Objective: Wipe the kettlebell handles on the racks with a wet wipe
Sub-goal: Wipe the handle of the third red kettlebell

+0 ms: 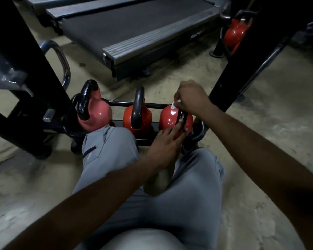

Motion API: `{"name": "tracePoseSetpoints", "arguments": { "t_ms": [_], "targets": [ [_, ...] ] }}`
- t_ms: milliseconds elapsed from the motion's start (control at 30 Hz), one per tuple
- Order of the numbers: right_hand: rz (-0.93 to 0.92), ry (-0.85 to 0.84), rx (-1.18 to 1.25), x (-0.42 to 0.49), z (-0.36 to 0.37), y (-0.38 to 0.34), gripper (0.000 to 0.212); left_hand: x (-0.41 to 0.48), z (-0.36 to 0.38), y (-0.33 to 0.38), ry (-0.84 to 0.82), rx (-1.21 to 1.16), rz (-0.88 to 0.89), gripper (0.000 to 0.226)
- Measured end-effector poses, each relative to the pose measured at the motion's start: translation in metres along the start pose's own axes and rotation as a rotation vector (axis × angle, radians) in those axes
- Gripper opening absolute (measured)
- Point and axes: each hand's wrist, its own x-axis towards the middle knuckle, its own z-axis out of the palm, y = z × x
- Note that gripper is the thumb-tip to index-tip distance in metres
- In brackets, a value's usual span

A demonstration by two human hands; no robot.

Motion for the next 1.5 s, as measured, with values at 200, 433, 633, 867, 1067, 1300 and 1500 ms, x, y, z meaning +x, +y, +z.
{"name": "tracePoseSetpoints", "arguments": {
  "t_ms": [200, 433, 633, 867, 1067, 1300, 1500],
  "targets": [
    [-0.135, -0.325, -0.308, 0.02, -0.016, -0.036, 0.021, -0.002, 0.007, -0.002, -0.019, -0.023, -0.004, 0.079],
    [0.226, 0.213, 0.763, -0.043, 0.027, 0.028, 0.015, 0.008, -0.009, -0.005, 0.095, -0.081, -0.041, 0.062],
    [0.662, 0.255, 1.538, -0.015, 0.058, 0.023, 0.007, 0.014, -0.014, -0.01, 0.123, -0.047, -0.025, 0.064],
    [0.516, 0.269, 1.018, -0.012, 0.052, 0.029, 0.017, 0.039, -0.024, -0.025, 0.094, 0.003, 0.025, 0.057],
    [0.213, 0.088, 0.686, 0.009, 0.015, 0.045, 0.011, 0.053, -0.029, -0.039, 0.093, 0.068, 0.138, 0.051],
    [0.151, -0.167, 0.306, 0.057, -0.002, 0.035, 0.025, 0.042, -0.021, -0.03, 0.087, -0.022, 0.079, 0.07],
    [0.179, -0.18, 0.037, 0.071, -0.006, 0.013, 0.026, 0.044, -0.017, -0.035, 0.082, -0.089, 0.072, 0.063]
  ]
}}
